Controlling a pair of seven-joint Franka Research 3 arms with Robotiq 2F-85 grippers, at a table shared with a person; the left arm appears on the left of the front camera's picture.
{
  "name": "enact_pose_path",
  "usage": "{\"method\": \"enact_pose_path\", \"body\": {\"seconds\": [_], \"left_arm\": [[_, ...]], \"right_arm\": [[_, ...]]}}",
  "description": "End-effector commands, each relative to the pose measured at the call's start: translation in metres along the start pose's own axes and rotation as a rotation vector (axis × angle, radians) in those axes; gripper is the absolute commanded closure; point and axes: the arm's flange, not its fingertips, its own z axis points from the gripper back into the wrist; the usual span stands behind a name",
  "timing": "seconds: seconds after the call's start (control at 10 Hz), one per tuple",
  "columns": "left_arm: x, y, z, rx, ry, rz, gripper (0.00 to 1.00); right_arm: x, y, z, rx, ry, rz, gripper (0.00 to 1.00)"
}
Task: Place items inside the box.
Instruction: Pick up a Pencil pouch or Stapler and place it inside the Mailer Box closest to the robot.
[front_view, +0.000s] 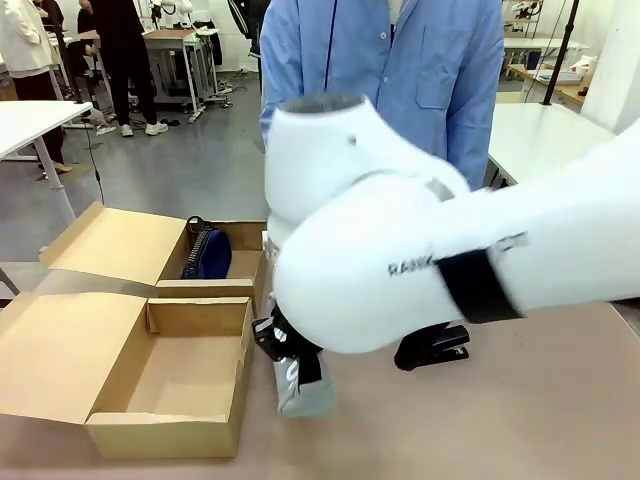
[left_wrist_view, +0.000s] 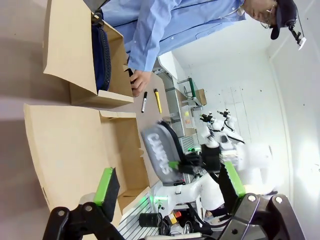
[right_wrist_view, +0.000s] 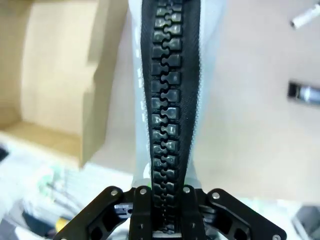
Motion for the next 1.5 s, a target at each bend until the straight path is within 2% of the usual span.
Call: {"method": "enact_pose_path", "body": {"seconds": [0.0,0.1,0.2,0.3,0.4,0.5,0.6,0.7,0.8,0.9,1.2,1.4], "left_arm": [[0.000,-0.001,0.000,-0.023,-0.012,-0.020,0.00],[0.000,-0.001,0.000,-0.023,-0.012,-0.020,0.00],[0.000,-0.001,0.000,-0.023,-0.012,-0.020,0.00],[0.000,-0.001,0.000,-0.023,-0.012,-0.020,0.00],[0.000,-0.001,0.000,-0.023,-0.012,-0.020,0.00],[0.000,-0.001,0.000,-0.023,-0.012,-0.020,0.00],[0.000,-0.001,0.000,-0.023,-0.012,-0.020,0.00],[0.000,-0.001,0.000,-0.023,-0.012,-0.020,0.00],[0.000,-0.001,0.000,-0.023,-0.012,-0.020,0.00],[0.000,-0.001,0.000,-0.023,-0.012,-0.020,0.00],[0.000,-0.001,0.000,-0.023,-0.012,-0.020,0.00],[0.000,-0.001,0.000,-0.023,-0.012,-0.020,0.00]], "right_arm": [[-0.042,-0.008,0.057,0.056,0.083,0.003,1.00],[-0.072,-0.015,0.077,0.097,0.112,0.021,1.00],[-0.094,-0.020,0.088,0.120,0.091,0.022,1.00],[-0.112,-0.024,0.095,0.140,0.021,0.063,0.97],[-0.081,0.006,0.083,0.083,0.103,0.014,0.97],[-0.081,0.006,0.083,0.083,0.103,0.014,0.97],[-0.107,-0.006,0.103,0.100,0.064,0.029,0.97],[-0.091,0.007,0.101,0.223,0.003,-0.063,0.93],[-0.072,0.030,0.101,0.361,-0.060,-0.223,0.93],[-0.058,0.052,0.098,0.403,-0.055,-0.249,0.93],[-0.015,0.110,0.069,0.430,0.021,-0.146,0.93],[-0.001,0.126,0.044,0.435,0.018,0.015,0.93]]}}
